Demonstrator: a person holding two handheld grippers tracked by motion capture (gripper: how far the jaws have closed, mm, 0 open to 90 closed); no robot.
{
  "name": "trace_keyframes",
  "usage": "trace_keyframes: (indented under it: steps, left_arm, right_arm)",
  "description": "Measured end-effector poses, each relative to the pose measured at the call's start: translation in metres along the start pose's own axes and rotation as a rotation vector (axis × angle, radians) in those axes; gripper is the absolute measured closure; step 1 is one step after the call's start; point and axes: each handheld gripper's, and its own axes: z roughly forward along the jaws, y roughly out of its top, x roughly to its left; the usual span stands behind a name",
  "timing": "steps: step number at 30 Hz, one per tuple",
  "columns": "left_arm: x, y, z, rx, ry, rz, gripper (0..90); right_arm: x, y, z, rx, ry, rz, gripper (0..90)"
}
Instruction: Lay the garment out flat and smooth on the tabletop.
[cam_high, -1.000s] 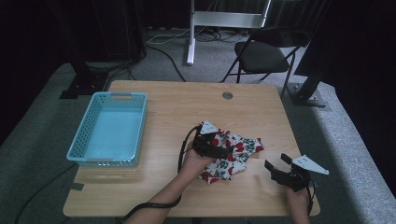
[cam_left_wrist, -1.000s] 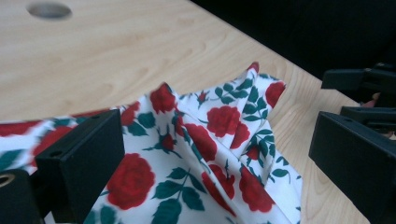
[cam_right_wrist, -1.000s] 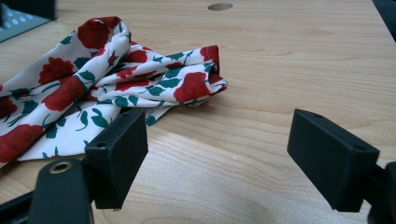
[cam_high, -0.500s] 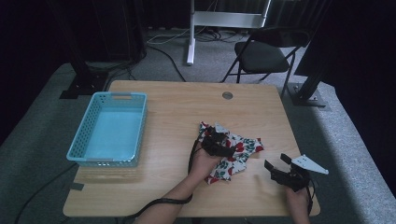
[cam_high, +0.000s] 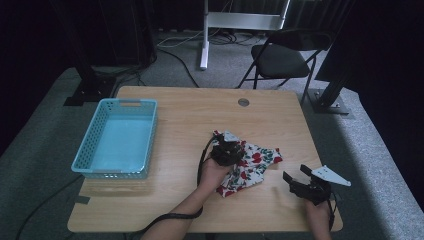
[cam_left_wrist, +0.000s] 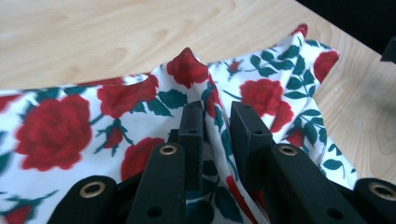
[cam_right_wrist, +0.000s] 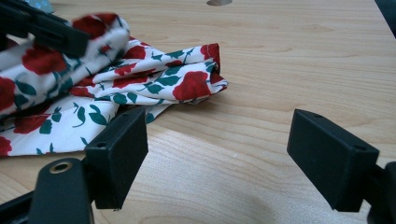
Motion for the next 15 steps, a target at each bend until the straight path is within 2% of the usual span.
trace_keyframes:
  steps: [6,11,13,15]
  left_arm:
    - [0.014,-0.003,-0.023,-0.048,0.015,-0.031,78.9]
    - [0.024,-0.008,-0.042,-0.067,-0.01,-0.051,79.0]
    - [0.028,-0.01,-0.05,-0.068,-0.02,-0.043,87.4]
    - [0.032,-0.011,-0.057,-0.074,-0.016,-0.046,87.4]
  right_arm:
    - [0.0,0.0,0.001,0.006,-0.002,0.001,19.8]
    - [0.001,0.001,0.001,0.008,-0.007,-0.004,19.9]
    - [0.0,0.001,0.001,0.012,-0.007,-0.002,19.8]
    - [0.0,0.001,0.002,0.012,-0.006,0.003,19.9]
